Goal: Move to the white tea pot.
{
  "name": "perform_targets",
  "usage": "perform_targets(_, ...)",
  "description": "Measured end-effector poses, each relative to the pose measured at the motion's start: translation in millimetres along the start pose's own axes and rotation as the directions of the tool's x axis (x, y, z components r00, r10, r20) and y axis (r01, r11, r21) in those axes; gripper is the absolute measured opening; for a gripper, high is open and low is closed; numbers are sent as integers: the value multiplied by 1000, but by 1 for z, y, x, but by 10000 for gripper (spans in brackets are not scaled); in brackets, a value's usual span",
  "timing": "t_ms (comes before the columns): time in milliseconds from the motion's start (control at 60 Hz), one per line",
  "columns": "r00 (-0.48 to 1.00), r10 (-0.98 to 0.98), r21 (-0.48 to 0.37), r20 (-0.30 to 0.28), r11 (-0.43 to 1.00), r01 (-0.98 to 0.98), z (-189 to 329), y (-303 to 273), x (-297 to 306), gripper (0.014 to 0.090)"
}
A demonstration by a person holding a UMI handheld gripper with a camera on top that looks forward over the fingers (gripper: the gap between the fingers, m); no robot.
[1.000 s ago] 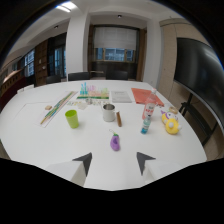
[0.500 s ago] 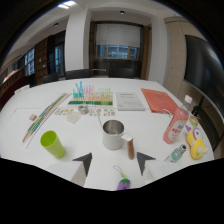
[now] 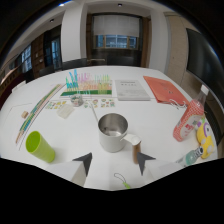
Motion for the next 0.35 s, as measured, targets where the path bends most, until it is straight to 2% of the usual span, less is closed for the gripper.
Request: perform_targets(350, 1000, -6, -6, -8, 1000, 6, -2, 2, 1, 849)
